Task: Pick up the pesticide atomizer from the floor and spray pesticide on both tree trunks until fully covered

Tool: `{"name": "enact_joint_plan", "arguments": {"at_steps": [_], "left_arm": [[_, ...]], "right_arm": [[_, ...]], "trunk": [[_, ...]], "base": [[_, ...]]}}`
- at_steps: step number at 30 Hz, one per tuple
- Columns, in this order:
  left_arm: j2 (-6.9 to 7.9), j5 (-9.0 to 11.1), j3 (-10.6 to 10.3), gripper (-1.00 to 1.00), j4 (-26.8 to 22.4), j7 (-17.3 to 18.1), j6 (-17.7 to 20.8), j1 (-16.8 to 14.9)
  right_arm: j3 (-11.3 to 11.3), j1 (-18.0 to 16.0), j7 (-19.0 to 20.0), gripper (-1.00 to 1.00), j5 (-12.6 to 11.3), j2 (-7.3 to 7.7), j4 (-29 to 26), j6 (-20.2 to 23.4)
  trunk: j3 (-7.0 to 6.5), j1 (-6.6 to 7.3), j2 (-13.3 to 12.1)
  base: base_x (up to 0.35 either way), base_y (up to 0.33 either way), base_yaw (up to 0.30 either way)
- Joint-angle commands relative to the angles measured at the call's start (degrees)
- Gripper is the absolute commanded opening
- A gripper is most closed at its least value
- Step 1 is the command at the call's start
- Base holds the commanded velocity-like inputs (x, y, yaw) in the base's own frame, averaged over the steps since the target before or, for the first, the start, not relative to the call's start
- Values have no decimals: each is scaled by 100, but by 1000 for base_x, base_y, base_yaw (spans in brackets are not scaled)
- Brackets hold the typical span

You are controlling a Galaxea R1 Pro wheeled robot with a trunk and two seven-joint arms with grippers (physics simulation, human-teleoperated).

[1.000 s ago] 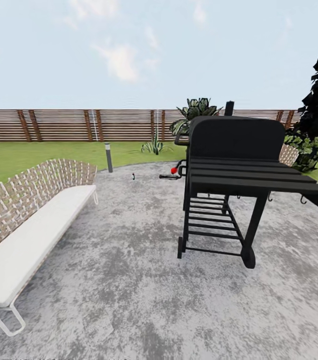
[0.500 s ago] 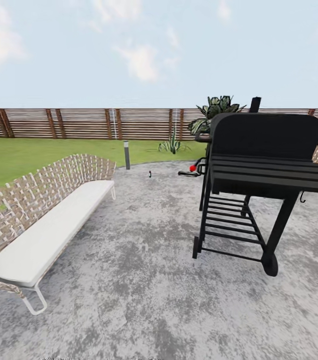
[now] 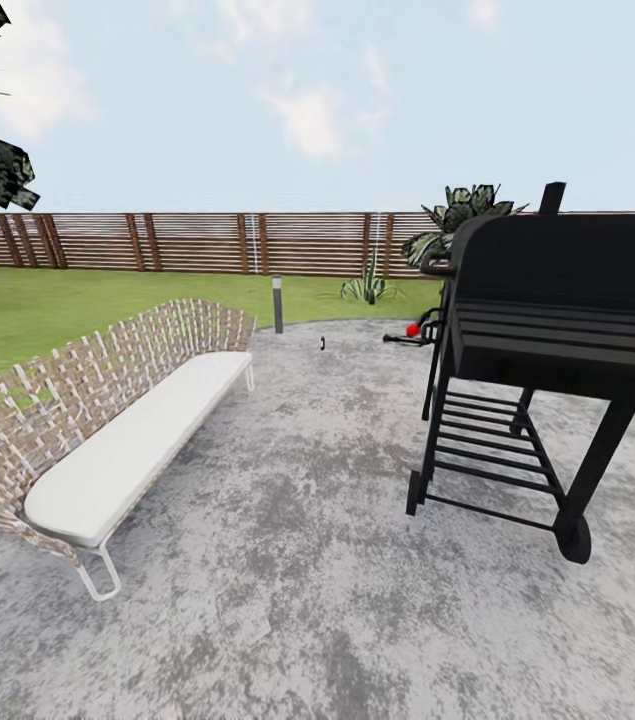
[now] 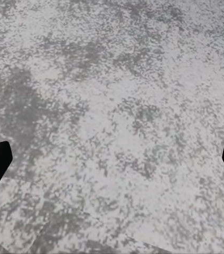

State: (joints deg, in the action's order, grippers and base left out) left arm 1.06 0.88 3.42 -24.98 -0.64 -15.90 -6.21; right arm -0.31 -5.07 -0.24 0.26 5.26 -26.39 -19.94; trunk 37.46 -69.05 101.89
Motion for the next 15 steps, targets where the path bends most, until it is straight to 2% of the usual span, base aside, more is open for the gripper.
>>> {"name": "enact_joint_plan", "arguments": {"at_steps": [1, 15], "left_arm": [[0, 9, 1, 100, 3, -7, -18, -3], [0, 9, 1, 100, 2, -7, -18, -3]], "right_arm": [[-3, -3, -2, 100, 2, 1, 3, -18], [5, -3, 6, 100, 9, 10, 3, -17]], "trunk": [[24, -22, 44], [275, -329, 605]], "base": [[0, 0, 4], [0, 0, 0]]}}
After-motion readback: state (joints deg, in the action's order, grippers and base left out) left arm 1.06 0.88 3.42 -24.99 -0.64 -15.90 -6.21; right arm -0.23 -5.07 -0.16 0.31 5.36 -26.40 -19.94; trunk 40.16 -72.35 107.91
